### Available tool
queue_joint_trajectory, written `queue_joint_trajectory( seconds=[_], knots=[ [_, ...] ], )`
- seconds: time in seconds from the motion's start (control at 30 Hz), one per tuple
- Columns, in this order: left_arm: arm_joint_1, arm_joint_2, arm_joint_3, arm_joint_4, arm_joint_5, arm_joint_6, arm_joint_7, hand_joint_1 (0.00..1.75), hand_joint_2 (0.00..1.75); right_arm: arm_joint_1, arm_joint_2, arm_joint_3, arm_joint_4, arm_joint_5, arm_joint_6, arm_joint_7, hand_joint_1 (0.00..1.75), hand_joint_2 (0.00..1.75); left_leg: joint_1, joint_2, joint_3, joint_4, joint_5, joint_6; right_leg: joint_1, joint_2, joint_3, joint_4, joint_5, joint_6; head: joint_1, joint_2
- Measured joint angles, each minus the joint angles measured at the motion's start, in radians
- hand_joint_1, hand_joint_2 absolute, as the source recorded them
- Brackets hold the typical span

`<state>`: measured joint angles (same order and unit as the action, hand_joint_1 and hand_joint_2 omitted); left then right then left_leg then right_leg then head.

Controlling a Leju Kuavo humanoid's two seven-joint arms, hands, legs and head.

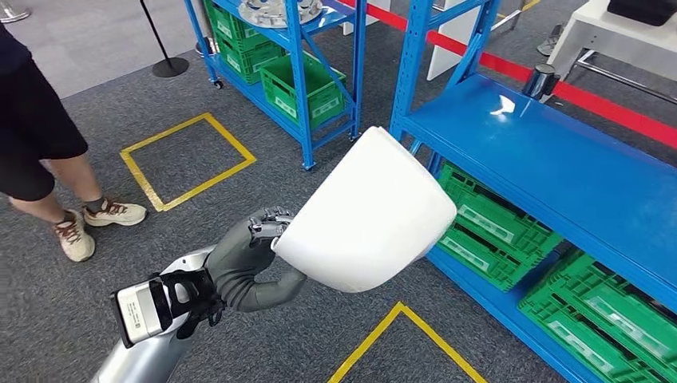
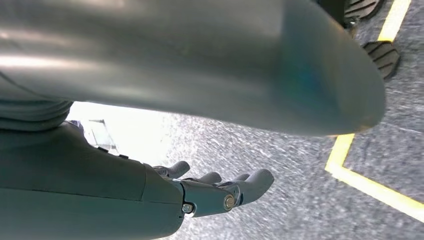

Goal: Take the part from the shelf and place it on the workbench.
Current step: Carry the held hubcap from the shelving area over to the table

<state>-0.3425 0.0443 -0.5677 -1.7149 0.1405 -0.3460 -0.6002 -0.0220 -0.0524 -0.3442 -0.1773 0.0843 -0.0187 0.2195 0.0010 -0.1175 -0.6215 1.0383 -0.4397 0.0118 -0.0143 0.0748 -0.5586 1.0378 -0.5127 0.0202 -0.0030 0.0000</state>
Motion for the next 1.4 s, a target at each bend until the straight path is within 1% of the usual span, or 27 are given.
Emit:
queue_joint_trajectory(
  seconds=[0.07,0.1,0.17,0.23,0.3,0.33,0.4,0.47,0.53,0.57,0.6,0.67,0.73,0.8,0.83,0.87,0.9,0.97,1.03,1.1,1.13,1.17,1.23,1.3,1.33,1.37,1.4],
  knots=[
    [-0.005,0.0,0.001,0.006,0.001,0.001,-0.005,1.75,1.75,-0.001,-0.003,-0.007,-0.001,0.001,-0.005,0.0,0.0,0.0,0.001,-0.022,-0.006,-0.004,0.006,-0.014,0.001,-0.018,0.001,-0.006,0.002,-0.008,0.0,0.0],
    [-0.006,0.001,0.003,0.008,0.001,0.002,-0.008,1.75,1.75,-0.001,-0.005,-0.01,-0.001,0.001,-0.007,-0.001,0.0,0.0,0.002,-0.019,-0.009,-0.002,0.006,-0.018,0.0,-0.031,0.003,-0.009,0.005,-0.015,0.0,0.0],
    [-0.01,0.002,0.007,0.011,-0.003,0.008,-0.012,1.75,1.75,0.0,-0.008,-0.015,-0.002,0.002,-0.006,-0.008,0.0,0.0,-0.001,0.028,-0.034,0.044,-0.024,-0.026,-0.003,-0.059,0.005,-0.016,0.011,-0.029,-0.006,0.0],
    [-0.012,0.002,0.009,0.014,-0.009,0.015,-0.015,1.75,1.75,0.003,-0.01,-0.019,-0.003,0.004,-0.003,-0.017,0.0,0.0,0.0,0.087,-0.089,0.166,-0.092,-0.034,-0.002,-0.087,0.005,-0.017,0.01,-0.036,-0.013,0.0],
    [-0.011,0.002,0.009,0.016,-0.017,0.022,-0.015,1.75,1.75,0.006,-0.013,-0.021,-0.003,0.008,0.002,-0.025,0.0,0.0,0.005,0.104,-0.135,0.271,-0.133,-0.041,-0.001,-0.119,0.005,-0.017,0.009,-0.036,-0.014,0.0],
    [-0.009,0.002,0.009,0.016,-0.022,0.026,-0.013,1.75,1.75,0.006,-0.014,-0.022,-0.003,0.011,0.004,-0.029,0.0,0.0,0.007,0.108,-0.134,0.275,-0.127,-0.043,-0.001,-0.134,0.005,-0.017,0.008,-0.035,-0.014,0.0],
    [-0.007,0.002,0.009,0.011,-0.032,0.034,-0.004,1.75,1.75,0.004,-0.015,-0.024,-0.003,0.016,0.008,-0.036,0.0,0.0,0.01,0.128,-0.071,0.171,-0.072,-0.043,-0.001,-0.161,0.009,-0.016,0.004,-0.03,-0.015,0.0],
    [-0.005,0.001,0.009,0.0,-0.042,0.04,0.009,1.75,1.75,0.002,-0.014,-0.024,-0.003,0.02,0.011,-0.041,0.0,0.0,0.005,0.169,0.0,0.044,-0.033,-0.033,0.003,-0.183,0.016,-0.014,-0.003,-0.02,-0.015,0.0],
    [0.002,0.0,0.008,-0.013,-0.049,0.042,0.019,1.75,1.75,-0.001,-0.014,-0.024,-0.003,0.022,0.015,-0.045,0.0,0.0,-0.002,0.18,0.02,0.001,-0.028,-0.018,0.007,-0.203,0.022,-0.015,-0.008,-0.007,-0.014,0.0],
    [0.006,0.001,0.008,-0.019,-0.052,0.042,0.022,1.75,1.75,-0.003,-0.012,-0.024,-0.003,0.024,0.018,-0.048,0.0,0.0,-0.003,0.167,0.019,-0.001,-0.026,-0.011,0.006,-0.213,0.025,-0.017,-0.008,-0.001,-0.013,0.0],
    [0.011,0.001,0.008,-0.025,-0.055,0.043,0.025,1.75,1.75,-0.006,-0.01,-0.024,-0.004,0.029,0.022,-0.052,0.0,0.0,-0.002,0.155,0.02,-0.003,-0.024,-0.005,0.004,-0.214,0.029,-0.017,-0.011,0.006,-0.012,0.0],
    [0.017,0.002,0.009,-0.035,-0.057,0.043,0.029,1.75,1.75,-0.009,-0.003,-0.023,-0.006,0.045,0.03,-0.061,0.0,0.0,0.003,0.132,0.022,-0.009,-0.019,0.007,-0.002,-0.168,0.018,0.02,-0.04,0.015,-0.01,0.0],
    [0.022,0.002,0.009,-0.039,-0.058,0.043,0.031,1.75,1.75,-0.009,0.004,-0.022,-0.006,0.061,0.041,-0.071,0.0,0.0,0.005,0.109,0.021,-0.012,-0.016,0.015,-0.006,-0.102,-0.038,0.136,-0.102,0.019,-0.005,0.0],
    [0.031,0.002,0.009,-0.039,-0.061,0.043,0.033,1.75,1.75,-0.005,0.011,-0.02,-0.006,0.069,0.053,-0.08,0.0,0.0,0.004,0.081,0.019,-0.011,-0.015,0.017,-0.004,-0.082,-0.103,0.253,-0.141,0.019,-0.002,0.0],
    [0.036,0.002,0.009,-0.039,-0.063,0.043,0.034,1.75,1.75,-0.004,0.015,-0.019,-0.006,0.072,0.058,-0.083,0.0,0.0,0.003,0.066,0.018,-0.011,-0.014,0.017,-0.004,-0.08,-0.116,0.268,-0.132,0.018,-0.002,0.0],
    [0.039,0.003,0.009,-0.039,-0.065,0.043,0.035,1.75,1.75,-0.003,0.019,-0.017,-0.006,0.075,0.063,-0.087,0.0,0.0,0.003,0.05,0.018,-0.009,-0.014,0.017,-0.004,-0.076,-0.109,0.242,-0.104,0.016,-0.001,0.0],
    [0.042,0.003,0.009,-0.039,-0.067,0.043,0.035,1.75,1.75,-0.003,0.023,-0.016,-0.006,0.078,0.066,-0.091,0.0,0.0,0.003,0.034,0.019,-0.008,-0.014,0.015,-0.004,-0.067,-0.085,0.182,-0.064,0.013,0.0,0.0],
    [0.045,0.003,0.009,-0.04,-0.069,0.043,0.036,1.75,1.75,-0.003,0.028,-0.015,-0.006,0.082,0.068,-0.094,0.0,0.0,0.003,0.007,0.016,-0.004,-0.013,0.008,-0.008,-0.017,-0.028,0.049,-0.005,0.009,0.001,0.0],
    [0.046,0.003,0.009,-0.04,-0.072,0.043,0.037,1.75,1.75,-0.005,0.032,-0.015,-0.006,0.082,0.069,-0.094,0.0,0.0,0.004,-0.015,0.01,-0.003,-0.011,-0.005,-0.006,0.009,-0.006,-0.005,0.007,0.004,0.001,0.0],
    [0.048,0.005,0.01,-0.04,-0.075,0.043,0.038,1.75,1.75,-0.009,0.035,-0.014,-0.006,0.082,0.07,-0.094,0.0,0.0,0.007,-0.033,0.004,-0.007,-0.006,-0.02,-0.003,-0.015,-0.004,-0.011,0.011,-0.006,0.001,0.0],
    [0.048,0.007,0.011,-0.041,-0.075,0.043,0.038,1.75,1.75,-0.01,0.037,-0.014,-0.006,0.082,0.072,-0.096,0.0,0.0,0.007,-0.019,-0.001,-0.001,-0.008,-0.025,-0.003,-0.028,-0.002,-0.014,0.013,-0.014,0.0,0.0],
    [0.048,0.008,0.011,-0.041,-0.076,0.044,0.039,1.75,1.75,-0.01,0.039,-0.013,-0.006,0.082,0.076,-0.099,0.0,0.0,0.005,0.008,-0.012,0.02,-0.021,-0.028,-0.004,-0.042,0.0,-0.019,0.016,-0.022,-0.003,0.0],
    [0.047,0.01,0.013,-0.042,-0.077,0.046,0.045,1.75,1.75,-0.009,0.043,-0.011,-0.006,0.085,0.084,-0.108,0.0,0.0,0.003,0.076,-0.062,0.125,-0.079,-0.033,-0.002,-0.072,0.003,-0.023,0.016,-0.033,-0.009,0.0],
    [0.047,0.01,0.013,-0.043,-0.078,0.046,0.058,1.75,1.75,-0.007,0.048,-0.008,-0.006,0.091,0.09,-0.113,0.0,0.0,0.006,0.101,-0.124,0.252,-0.133,-0.039,0.001,-0.106,0.004,-0.022,0.013,-0.037,-0.012,0.0],
    [0.048,0.01,0.013,-0.043,-0.078,0.046,0.065,1.75,1.75,-0.007,0.051,-0.007,-0.006,0.094,0.092,-0.113,0.0,0.0,0.007,0.104,-0.136,0.28,-0.136,-0.041,0.002,-0.122,0.005,-0.022,0.012,-0.037,-0.012,0.0],
    [0.048,0.011,0.013,-0.043,-0.078,0.046,0.07,1.75,1.75,-0.008,0.054,-0.006,-0.006,0.096,0.092,-0.113,0.0,0.0,0.008,0.108,-0.127,0.266,-0.119,-0.042,0.002,-0.137,0.007,-0.022,0.011,-0.035,-0.013,0.0],
    [0.047,0.011,0.013,-0.043,-0.078,0.046,0.074,1.75,1.75,-0.009,0.057,-0.004,-0.006,0.098,0.091,-0.112,0.0,0.0,0.009,0.118,-0.096,0.211,-0.088,-0.042,0.002,-0.15,0.01,-0.022,0.008,-0.033,-0.013,0.0]
  ],
)
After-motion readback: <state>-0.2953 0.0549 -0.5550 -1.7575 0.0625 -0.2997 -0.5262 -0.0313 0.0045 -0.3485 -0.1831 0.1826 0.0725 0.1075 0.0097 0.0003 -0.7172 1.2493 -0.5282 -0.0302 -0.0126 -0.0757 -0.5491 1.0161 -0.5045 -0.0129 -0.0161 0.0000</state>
